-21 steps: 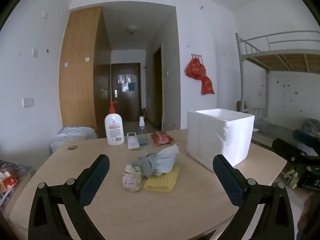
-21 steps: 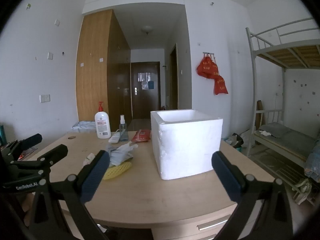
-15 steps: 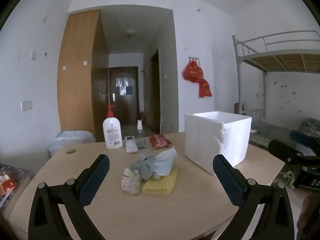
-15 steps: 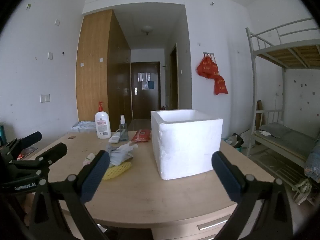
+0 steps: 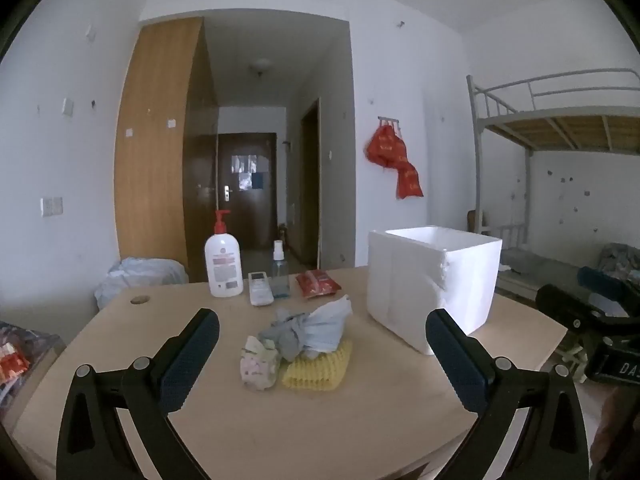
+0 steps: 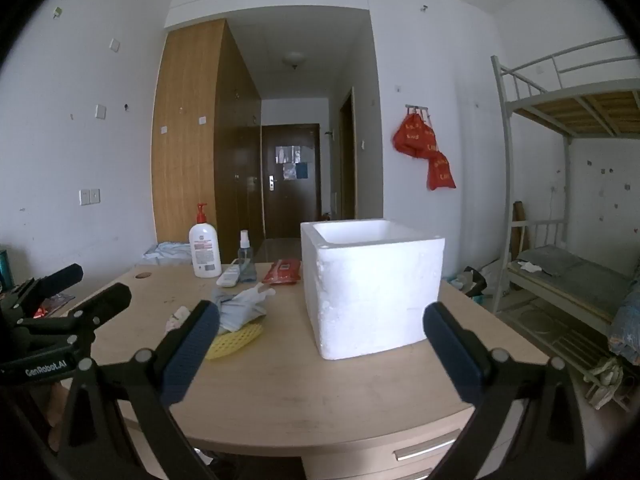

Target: Organize soft objects

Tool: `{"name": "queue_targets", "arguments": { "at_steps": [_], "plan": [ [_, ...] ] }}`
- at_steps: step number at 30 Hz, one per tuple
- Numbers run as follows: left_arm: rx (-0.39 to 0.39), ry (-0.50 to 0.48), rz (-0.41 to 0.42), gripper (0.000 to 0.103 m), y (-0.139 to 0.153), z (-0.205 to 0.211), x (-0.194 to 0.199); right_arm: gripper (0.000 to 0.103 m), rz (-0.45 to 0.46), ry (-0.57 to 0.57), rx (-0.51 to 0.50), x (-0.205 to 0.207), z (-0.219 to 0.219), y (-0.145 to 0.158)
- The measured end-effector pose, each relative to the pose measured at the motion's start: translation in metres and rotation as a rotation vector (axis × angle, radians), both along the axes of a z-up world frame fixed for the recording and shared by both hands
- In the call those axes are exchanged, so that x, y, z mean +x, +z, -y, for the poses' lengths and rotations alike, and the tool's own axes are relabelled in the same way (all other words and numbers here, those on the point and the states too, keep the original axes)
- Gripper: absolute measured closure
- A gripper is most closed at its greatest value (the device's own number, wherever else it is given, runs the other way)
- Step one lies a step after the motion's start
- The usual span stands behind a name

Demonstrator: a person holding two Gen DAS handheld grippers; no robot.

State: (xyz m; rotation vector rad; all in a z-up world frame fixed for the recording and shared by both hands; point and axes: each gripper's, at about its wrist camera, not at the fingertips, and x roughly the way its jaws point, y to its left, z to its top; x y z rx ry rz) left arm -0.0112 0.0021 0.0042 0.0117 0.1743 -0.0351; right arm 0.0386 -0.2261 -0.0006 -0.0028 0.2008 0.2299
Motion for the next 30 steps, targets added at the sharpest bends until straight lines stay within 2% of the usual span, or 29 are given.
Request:
{"name": "queue_targets", "arguments": {
  "at_steps": [30],
  "plan": [
    [-0.01, 0.01, -0.008, 0.0, -0.0016, -0.0042, 0.007, 0.0, 0.001, 0.003, -0.001, 0.0005, 0.0002, 0.0002]
  ]
}}
